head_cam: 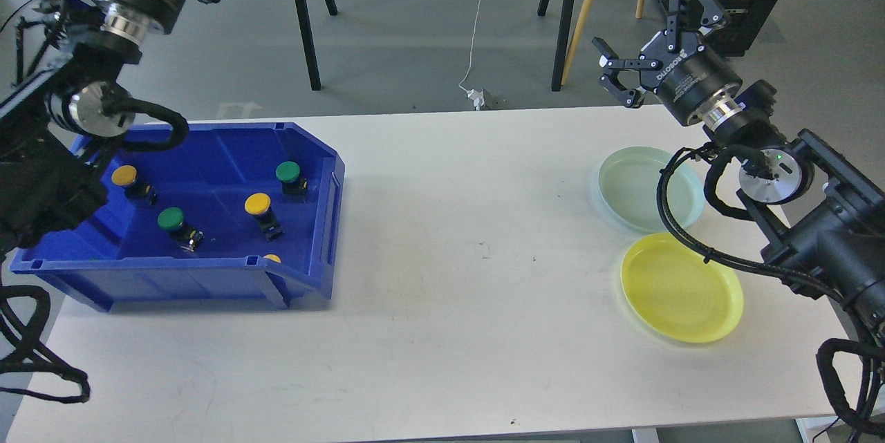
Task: Pass button and place on color plate
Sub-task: 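Move the left gripper over the blue bin toward the buttons, then lower the left gripper into the bin and grasp a yellow-capped button, then lift the button and extend the left arm toward the right gripper, then close the right gripper on the button held by the left gripper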
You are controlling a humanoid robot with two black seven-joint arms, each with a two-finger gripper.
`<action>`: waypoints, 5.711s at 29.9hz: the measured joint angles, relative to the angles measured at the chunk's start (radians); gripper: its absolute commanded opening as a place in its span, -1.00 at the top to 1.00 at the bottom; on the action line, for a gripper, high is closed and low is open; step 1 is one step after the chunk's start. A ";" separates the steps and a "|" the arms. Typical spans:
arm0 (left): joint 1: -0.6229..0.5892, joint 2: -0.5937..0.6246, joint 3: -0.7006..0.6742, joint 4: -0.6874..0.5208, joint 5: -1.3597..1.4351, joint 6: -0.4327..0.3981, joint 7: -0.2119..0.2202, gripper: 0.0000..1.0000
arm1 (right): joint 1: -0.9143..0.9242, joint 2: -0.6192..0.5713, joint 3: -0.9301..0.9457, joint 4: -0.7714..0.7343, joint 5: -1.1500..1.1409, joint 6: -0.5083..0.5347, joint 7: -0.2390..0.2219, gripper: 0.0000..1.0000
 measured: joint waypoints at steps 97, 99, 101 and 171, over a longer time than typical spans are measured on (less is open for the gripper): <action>-0.245 -0.223 0.504 -0.128 0.639 0.000 0.000 0.89 | -0.140 -0.359 -0.131 0.268 -0.118 0.000 -0.009 -1.00; -0.233 -0.333 0.480 -0.023 0.631 0.000 0.000 0.88 | -0.158 -0.426 -0.149 0.346 -0.123 0.000 -0.011 -1.00; -0.217 -0.407 0.447 0.046 0.628 0.000 0.000 0.88 | -0.186 -0.459 -0.152 0.405 -0.124 0.000 -0.014 -1.00; -0.153 -0.470 0.347 0.100 0.620 0.000 0.000 0.88 | -0.133 -0.255 -0.204 0.416 0.133 0.000 -0.168 -0.96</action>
